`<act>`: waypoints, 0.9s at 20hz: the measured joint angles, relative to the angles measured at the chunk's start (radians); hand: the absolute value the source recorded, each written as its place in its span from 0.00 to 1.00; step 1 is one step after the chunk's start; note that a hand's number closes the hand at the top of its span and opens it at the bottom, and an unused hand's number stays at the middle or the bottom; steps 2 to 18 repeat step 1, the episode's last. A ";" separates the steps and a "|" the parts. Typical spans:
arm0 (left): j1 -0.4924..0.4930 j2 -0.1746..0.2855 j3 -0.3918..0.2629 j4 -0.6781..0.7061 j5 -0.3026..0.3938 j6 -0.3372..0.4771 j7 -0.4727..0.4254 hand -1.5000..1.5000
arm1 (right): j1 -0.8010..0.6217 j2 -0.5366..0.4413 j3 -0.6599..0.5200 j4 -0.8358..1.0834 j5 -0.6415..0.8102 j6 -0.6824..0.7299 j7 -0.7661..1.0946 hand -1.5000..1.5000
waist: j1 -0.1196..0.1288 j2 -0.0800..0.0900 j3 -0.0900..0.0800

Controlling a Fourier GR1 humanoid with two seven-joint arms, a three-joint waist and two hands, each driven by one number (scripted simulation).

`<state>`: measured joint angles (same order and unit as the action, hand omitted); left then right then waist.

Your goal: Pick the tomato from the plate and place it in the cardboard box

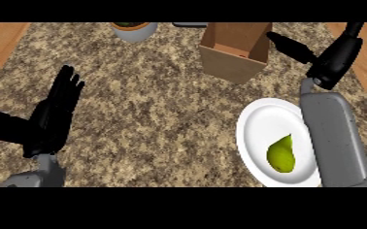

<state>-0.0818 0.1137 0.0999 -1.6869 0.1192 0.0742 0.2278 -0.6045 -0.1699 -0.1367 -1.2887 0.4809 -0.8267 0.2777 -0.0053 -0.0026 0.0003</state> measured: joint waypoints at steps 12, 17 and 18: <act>-0.006 -0.007 -0.004 0.022 -0.008 0.003 -0.016 0.50 | 0.029 -0.005 -0.003 -0.029 -0.016 0.009 -0.010 0.00 | 0.000 0.000 0.000; -0.006 -0.007 -0.004 0.022 -0.008 0.003 -0.016 0.50 | 0.029 -0.005 -0.003 -0.029 -0.016 0.009 -0.010 0.00 | 0.000 0.000 0.000; -0.006 -0.007 -0.004 0.022 -0.008 0.003 -0.016 0.50 | 0.029 -0.005 -0.003 -0.029 -0.016 0.009 -0.010 0.00 | 0.000 0.000 0.000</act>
